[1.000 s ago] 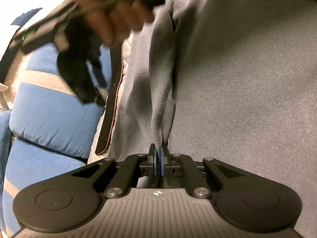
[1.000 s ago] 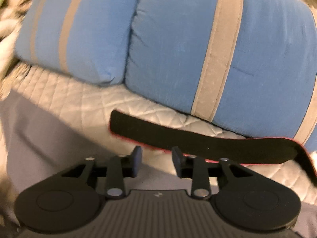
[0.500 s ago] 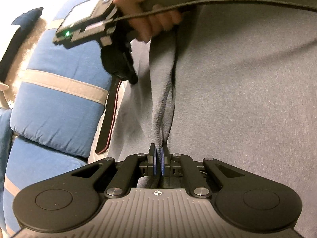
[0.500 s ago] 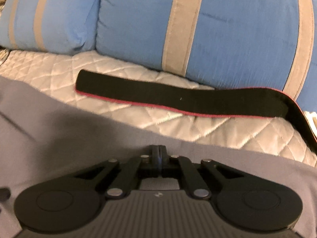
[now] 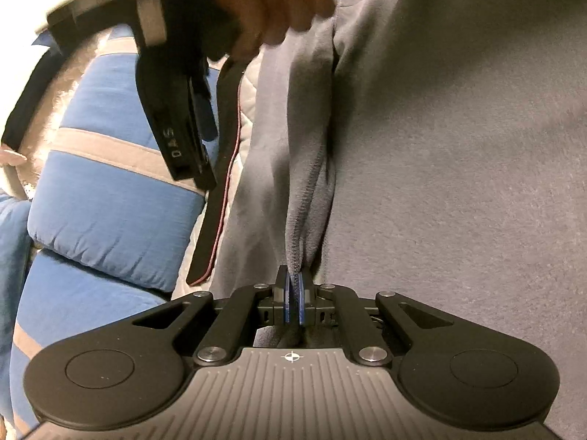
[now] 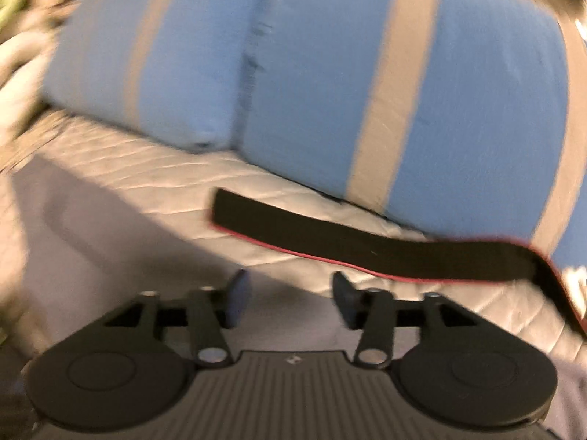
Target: Fold clothes
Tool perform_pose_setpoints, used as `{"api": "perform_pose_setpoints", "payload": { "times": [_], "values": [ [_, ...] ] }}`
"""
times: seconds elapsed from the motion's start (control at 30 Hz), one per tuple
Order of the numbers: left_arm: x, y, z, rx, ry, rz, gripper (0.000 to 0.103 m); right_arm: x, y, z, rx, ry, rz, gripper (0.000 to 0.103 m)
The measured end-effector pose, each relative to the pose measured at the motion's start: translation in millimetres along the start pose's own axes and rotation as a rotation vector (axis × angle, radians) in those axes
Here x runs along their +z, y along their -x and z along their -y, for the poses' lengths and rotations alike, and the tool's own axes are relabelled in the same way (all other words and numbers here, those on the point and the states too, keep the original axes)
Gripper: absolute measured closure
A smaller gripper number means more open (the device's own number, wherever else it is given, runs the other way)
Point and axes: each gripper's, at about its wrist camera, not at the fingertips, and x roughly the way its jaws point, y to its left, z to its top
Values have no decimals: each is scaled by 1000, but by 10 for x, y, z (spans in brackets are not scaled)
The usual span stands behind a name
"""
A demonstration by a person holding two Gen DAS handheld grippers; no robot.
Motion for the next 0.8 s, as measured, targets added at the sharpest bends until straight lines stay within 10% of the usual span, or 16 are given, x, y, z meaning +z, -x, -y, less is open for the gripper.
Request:
{"api": "perform_pose_setpoints", "payload": {
  "times": [0.33, 0.8],
  "values": [
    [-291, 130, -178, 76, 79, -53, 59, -370, 545, -745, -41, 320, 69, 13],
    [-1151, 831, -938, 163, 354, -217, 55, -588, 987, -1168, -88, 368, 98, 0]
  ]
}}
